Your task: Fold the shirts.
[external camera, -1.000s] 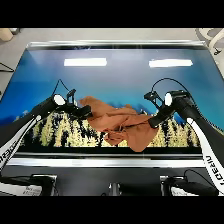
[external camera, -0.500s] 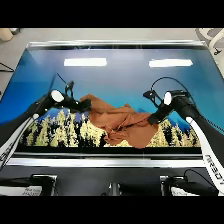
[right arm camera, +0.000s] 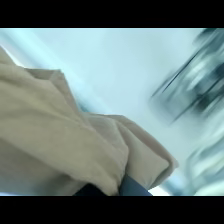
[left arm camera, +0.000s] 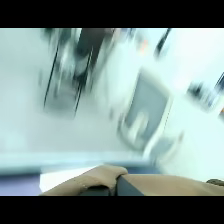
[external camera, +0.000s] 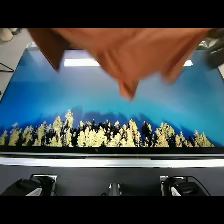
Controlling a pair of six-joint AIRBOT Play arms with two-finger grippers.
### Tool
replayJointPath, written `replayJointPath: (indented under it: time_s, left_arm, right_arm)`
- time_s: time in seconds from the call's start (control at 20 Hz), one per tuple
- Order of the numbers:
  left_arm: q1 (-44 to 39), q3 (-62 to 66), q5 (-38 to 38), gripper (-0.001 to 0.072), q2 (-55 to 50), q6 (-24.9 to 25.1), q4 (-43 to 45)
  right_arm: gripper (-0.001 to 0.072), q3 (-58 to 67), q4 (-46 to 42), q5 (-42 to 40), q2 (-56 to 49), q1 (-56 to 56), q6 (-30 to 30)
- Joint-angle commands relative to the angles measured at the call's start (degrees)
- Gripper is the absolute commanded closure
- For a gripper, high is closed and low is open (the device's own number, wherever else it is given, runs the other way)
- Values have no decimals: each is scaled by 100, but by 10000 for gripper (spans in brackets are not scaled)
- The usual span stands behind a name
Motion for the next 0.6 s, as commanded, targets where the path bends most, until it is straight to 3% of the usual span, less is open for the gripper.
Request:
replayJointPath:
  time_s: [0.0, 0.15, 0.3, 0.55]
  left_arm:
    - [0, 549, 127, 683, 1130, 42, 205]
    - [0, 520, -669, 683, 1346, -11, 205]
    - [0, 278, -1521, 682, 1272, -291, 203]
    - [0, -981, -2728, 682, 1263, -509, 468]
  right_arm:
    - [692, 581, 37, -345, 1158, 0, 83]
    - [692, 581, 76, 579, 1386, 0, 195]
    - [691, 581, 76, 970, 1270, 0, 81]
    - [690, 555, 79, 1987, 332, 0, -238]
